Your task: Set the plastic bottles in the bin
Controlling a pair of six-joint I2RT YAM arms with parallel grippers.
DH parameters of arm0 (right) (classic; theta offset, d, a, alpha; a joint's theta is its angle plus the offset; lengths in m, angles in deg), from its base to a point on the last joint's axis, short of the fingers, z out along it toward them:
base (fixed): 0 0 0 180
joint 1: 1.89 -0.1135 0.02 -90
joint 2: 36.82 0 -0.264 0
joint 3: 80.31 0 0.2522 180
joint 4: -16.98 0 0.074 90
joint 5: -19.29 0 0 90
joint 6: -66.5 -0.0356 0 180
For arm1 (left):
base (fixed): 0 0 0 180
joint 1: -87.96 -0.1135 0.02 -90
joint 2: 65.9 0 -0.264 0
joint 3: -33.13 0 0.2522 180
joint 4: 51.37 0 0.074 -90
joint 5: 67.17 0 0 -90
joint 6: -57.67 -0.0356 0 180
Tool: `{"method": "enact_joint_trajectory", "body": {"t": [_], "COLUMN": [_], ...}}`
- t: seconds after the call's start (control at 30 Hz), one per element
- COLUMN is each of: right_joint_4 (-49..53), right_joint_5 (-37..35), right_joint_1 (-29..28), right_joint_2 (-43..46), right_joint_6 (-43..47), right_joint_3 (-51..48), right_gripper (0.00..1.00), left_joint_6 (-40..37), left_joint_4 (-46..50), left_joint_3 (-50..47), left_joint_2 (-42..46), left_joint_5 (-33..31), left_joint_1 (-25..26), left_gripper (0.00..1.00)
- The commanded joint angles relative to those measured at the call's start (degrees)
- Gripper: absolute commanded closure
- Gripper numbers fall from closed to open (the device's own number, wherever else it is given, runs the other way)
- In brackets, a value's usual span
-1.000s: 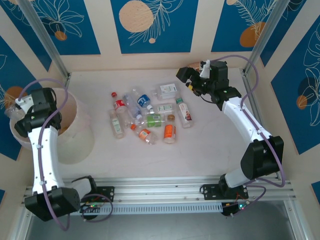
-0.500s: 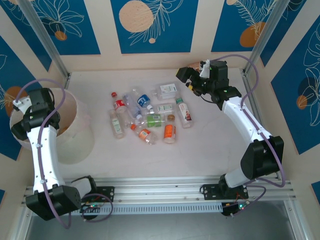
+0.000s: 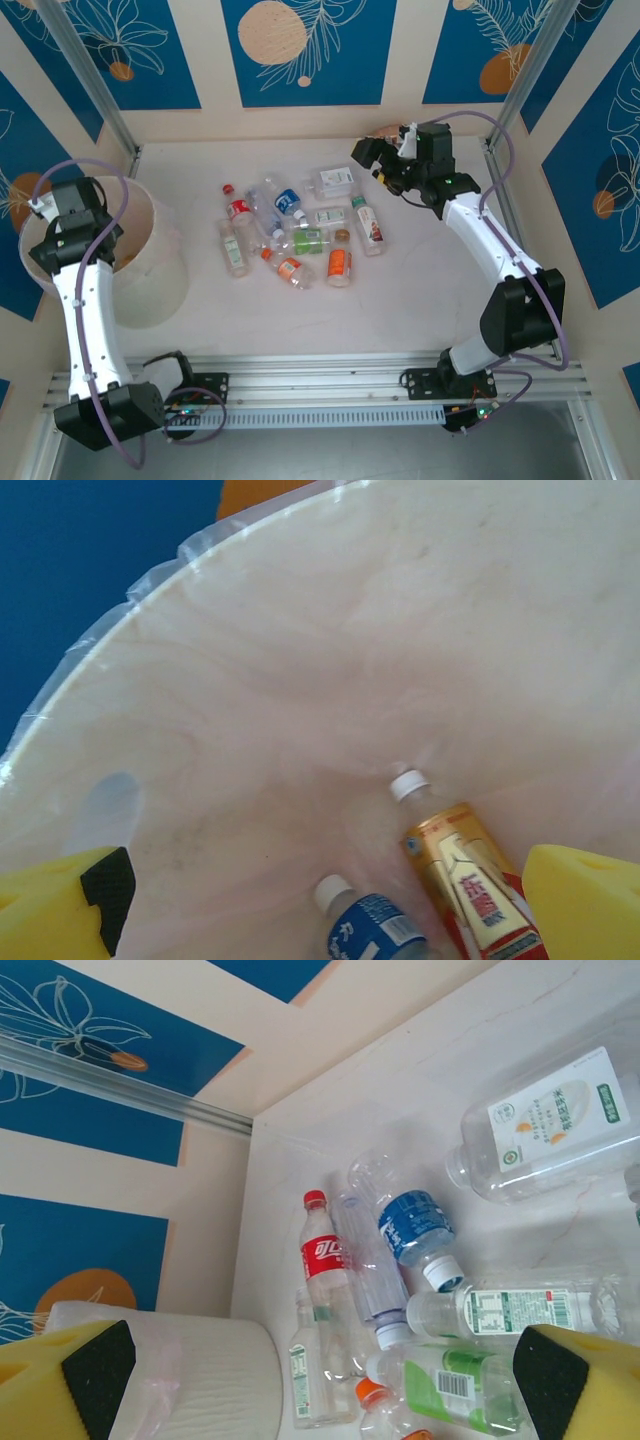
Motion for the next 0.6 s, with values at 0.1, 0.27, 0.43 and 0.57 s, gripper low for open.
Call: {"method": "enact_joint_trajectory", "body": {"t": [0.1,0.27,0.43,0.57], "right_joint_4": [7.0,13.1,18.3,22.1], "right_joint_5": [-4.7,-7.6,-12.8,-18.2], "right_joint_1": [-0.4,-0.4,-0.9,-2.6], "right_joint_2": [-1.1,-2.2,-3.2,-4.5], "right_joint_6": [4.5,8.4,13.4,18.1], "right_joint_3": [0.3,-0.1,-1.6,-3.0], "right_gripper": [0.0,0.0,0.0,0.0], "left_joint_6": [1.9,6.8,9.0,17.8], "left_joint_4": [-6.7,-16.3,-21.6,-34.9], "left_joint_3": [-0.1,-4.0,-4.5,-8.4], "left_joint_2": [4.3,10.0,11.6,10.7], "left_joint_5": [18.3,31.8,46.2,66.1], "left_joint_1": [-0.4,-0.5,-0.4,1.3], "left_gripper": [0.0,0.0,0.0,0.0]}}
